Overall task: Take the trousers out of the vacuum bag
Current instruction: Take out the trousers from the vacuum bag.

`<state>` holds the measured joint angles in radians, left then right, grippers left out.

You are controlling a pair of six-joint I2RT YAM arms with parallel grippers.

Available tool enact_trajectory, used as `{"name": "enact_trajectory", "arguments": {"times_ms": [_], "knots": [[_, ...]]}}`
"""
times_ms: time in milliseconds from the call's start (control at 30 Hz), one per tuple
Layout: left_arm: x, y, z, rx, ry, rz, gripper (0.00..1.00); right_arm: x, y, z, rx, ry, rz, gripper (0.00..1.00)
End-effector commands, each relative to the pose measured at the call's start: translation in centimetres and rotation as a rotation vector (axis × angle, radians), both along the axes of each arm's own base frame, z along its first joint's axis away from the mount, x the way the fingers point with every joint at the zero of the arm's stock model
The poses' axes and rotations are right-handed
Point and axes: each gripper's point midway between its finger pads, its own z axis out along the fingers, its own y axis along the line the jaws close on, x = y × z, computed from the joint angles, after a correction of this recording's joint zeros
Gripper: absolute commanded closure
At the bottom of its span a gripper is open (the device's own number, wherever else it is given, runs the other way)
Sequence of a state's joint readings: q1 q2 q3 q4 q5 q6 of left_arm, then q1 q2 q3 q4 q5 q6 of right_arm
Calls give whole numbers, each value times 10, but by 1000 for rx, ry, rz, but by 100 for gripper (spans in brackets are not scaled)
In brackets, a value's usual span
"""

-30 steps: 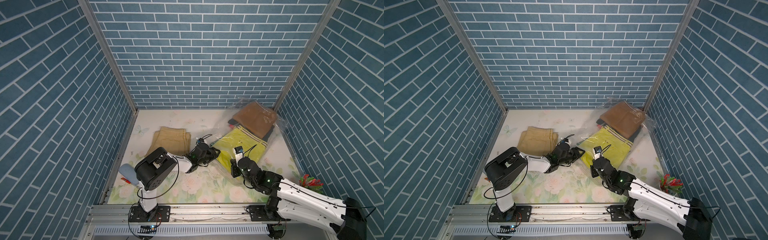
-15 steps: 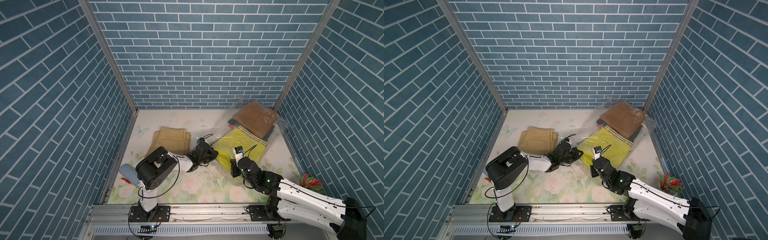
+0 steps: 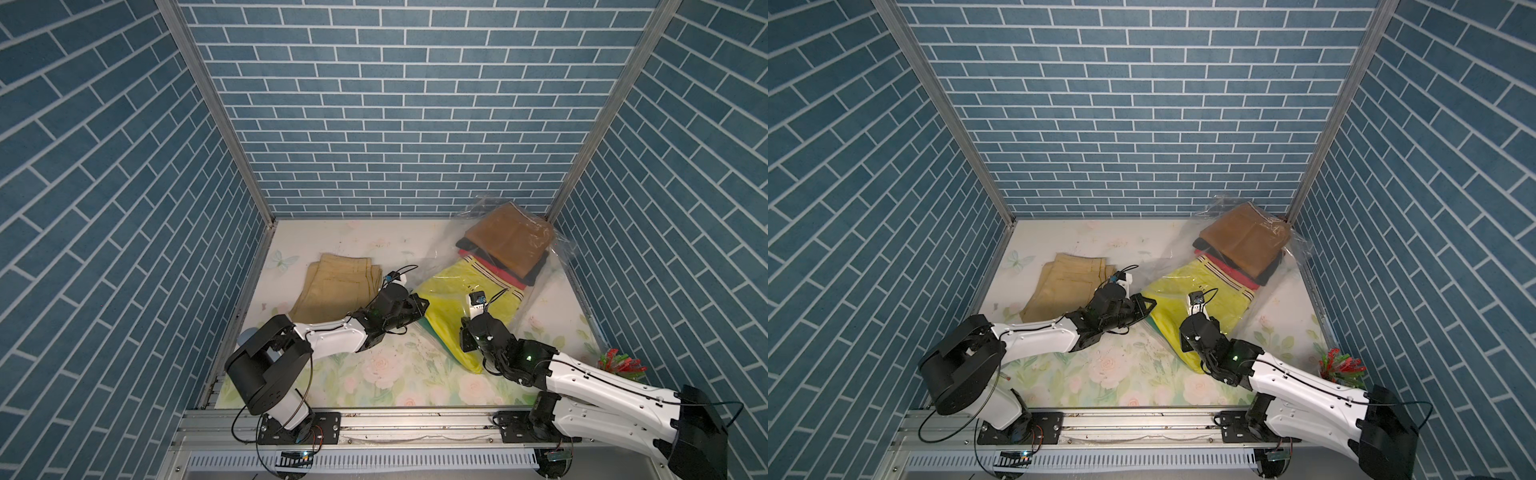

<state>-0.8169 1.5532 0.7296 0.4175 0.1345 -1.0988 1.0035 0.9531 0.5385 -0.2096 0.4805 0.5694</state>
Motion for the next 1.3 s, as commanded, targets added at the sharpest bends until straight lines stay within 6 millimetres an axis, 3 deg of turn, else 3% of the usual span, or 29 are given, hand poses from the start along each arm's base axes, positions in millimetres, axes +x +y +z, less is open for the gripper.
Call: {"name": "enact_trajectory", "arguments": {"times_ms": [0, 200, 400, 533, 933, 1267], "knots": [[-7, 10, 10, 26, -27, -3, 100, 6, -4, 11, 1, -16, -62, 100], [-20, 22, 35, 27, -63, -1, 100, 7, -7, 8, -24, -7, -79, 100], [-21, 37, 54, 61, -114, 34, 100, 6, -3, 5, -16, 2, -65, 100], [-20, 28, 66, 26, -156, -5, 100, 6, 0, 6, -4, 0, -50, 100], [-37, -9, 151, -353, -470, -209, 100, 3, 1, 7, 19, -13, -25, 100], [-40, -18, 217, -628, -646, -283, 100, 1, -3, 11, 43, -43, -14, 100]]}}
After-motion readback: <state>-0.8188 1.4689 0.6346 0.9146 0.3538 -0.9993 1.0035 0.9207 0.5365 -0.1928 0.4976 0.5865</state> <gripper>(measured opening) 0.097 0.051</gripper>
